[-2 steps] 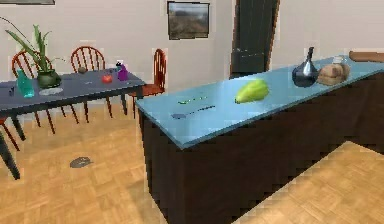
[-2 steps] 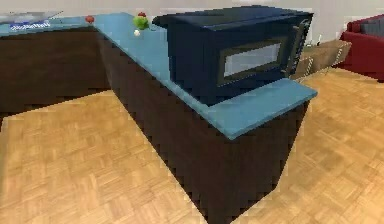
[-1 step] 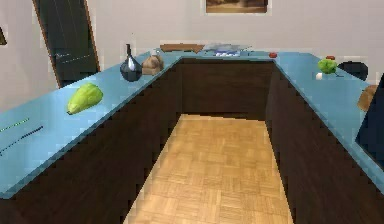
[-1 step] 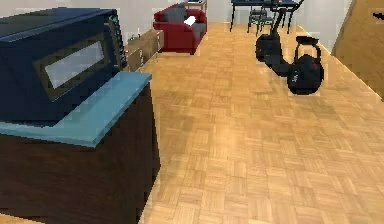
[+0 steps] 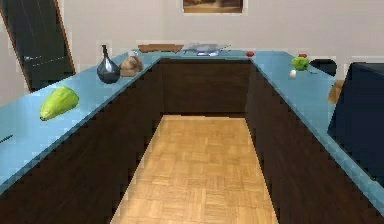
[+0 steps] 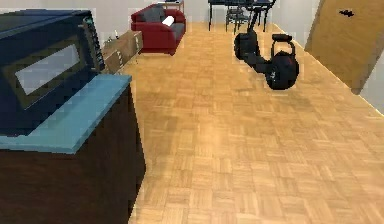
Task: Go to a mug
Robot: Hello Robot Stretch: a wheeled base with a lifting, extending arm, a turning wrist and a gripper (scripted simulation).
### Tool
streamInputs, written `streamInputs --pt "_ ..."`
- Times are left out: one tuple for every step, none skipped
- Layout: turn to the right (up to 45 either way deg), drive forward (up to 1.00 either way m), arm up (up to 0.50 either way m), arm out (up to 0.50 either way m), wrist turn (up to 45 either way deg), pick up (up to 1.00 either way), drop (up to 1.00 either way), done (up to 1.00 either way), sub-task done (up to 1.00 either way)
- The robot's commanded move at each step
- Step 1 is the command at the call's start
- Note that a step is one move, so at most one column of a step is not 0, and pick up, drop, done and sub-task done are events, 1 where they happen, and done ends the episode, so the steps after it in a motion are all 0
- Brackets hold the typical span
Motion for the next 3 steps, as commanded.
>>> streamInputs --pt "0.0 1.00 0.00 0.00 0.0 0.00 0.00 0.00 0.00" --pt "0.0 1.00 0.00 0.00 0.0 0.00 0.00 0.00 0.00" --pt "6.0 0.00 0.00 0.00 0.0 0.00 0.00 0.00 0.00"
